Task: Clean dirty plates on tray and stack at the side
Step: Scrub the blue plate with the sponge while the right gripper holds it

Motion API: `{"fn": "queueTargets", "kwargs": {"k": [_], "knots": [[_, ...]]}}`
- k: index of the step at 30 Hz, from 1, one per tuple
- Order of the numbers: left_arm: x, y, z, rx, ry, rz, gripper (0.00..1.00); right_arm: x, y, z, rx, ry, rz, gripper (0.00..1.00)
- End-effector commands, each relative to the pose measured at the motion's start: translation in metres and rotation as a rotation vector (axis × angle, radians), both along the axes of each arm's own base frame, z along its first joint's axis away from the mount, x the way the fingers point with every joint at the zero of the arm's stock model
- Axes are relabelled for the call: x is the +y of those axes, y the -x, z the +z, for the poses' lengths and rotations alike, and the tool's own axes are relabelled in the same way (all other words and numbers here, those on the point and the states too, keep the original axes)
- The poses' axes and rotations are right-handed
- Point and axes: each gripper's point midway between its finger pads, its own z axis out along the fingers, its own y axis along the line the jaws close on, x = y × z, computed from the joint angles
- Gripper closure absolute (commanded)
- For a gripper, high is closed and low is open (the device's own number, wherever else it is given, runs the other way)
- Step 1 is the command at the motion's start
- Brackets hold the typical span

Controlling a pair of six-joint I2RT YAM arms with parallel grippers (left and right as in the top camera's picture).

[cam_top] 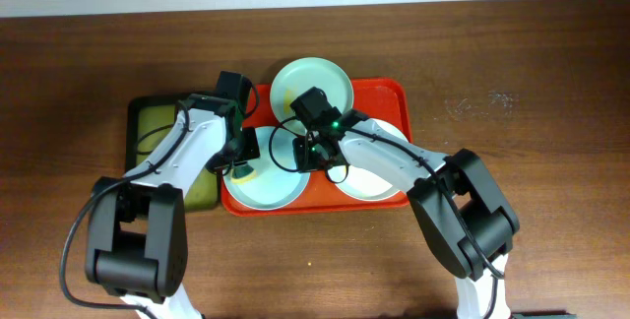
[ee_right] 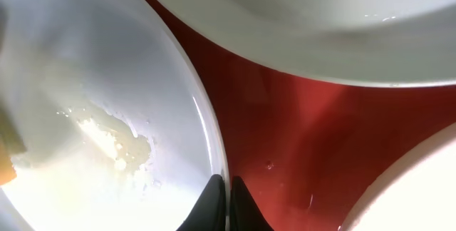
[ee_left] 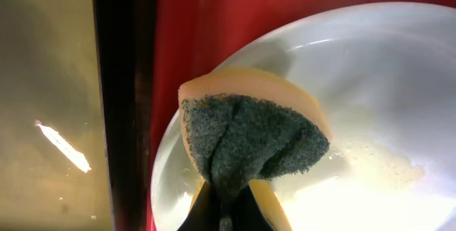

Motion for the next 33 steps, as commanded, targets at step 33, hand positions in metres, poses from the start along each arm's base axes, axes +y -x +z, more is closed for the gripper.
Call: {"fn": "queueTargets", "kwargs": {"k": [33], "knots": [[-0.043,-0.003,-0.027,0.088,0.151,-0.038,1.00,-0.003,0.004,-0.015,0.020,0.028,0.007,0.96]]}}
